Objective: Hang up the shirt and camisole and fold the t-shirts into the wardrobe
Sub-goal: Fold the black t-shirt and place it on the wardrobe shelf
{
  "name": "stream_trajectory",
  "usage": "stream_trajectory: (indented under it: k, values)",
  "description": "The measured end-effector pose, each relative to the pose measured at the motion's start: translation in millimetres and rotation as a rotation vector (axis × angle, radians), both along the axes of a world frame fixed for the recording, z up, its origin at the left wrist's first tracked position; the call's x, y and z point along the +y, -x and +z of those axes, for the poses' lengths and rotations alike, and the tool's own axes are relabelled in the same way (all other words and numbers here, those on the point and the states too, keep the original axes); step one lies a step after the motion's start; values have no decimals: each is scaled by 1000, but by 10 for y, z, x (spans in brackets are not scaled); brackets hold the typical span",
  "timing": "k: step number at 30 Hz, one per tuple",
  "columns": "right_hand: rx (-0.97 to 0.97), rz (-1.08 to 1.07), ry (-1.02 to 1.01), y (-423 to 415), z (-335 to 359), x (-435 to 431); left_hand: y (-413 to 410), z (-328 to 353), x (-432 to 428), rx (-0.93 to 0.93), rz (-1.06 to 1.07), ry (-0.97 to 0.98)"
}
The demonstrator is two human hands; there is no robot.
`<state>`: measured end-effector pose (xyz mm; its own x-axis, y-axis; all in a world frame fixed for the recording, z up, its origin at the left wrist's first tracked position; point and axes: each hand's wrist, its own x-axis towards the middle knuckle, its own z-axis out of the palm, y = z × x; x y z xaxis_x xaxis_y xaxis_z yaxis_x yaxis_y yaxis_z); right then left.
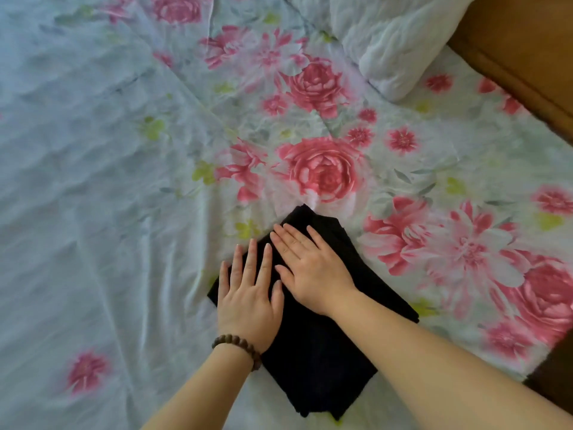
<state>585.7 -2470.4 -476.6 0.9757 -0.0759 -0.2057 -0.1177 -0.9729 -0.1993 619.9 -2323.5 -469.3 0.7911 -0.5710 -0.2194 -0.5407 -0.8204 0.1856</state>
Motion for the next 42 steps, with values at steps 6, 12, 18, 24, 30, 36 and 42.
stream_trajectory:
  k: [6, 12, 18, 24, 30, 36, 42]
  values:
    - [123, -183, 122, 184, -26, -348, -81, -37, 220, 66, 82, -98]
    - [45, -214, 125, 213, 161, -100, 207, 130, 117, -29, 165, -59]
    - [22, -117, -15, 714, 23, 299, 926, -51, -5, 30, 95, -4]
    - [62, -142, 19, 828, 57, 105, 965, -16, 40, 16, 113, -38]
    - [94, -212, 108, 1166, 42, -153, 1188, -84, 351, 33, 12, -88]
    - [169, -214, 93, 1154, 72, -154, 1177, -16, 309, 73, 28, -103]
    - [-198, -540, -433, 1214, 554, -93, 564, 524, 185, 146, 34, 261]
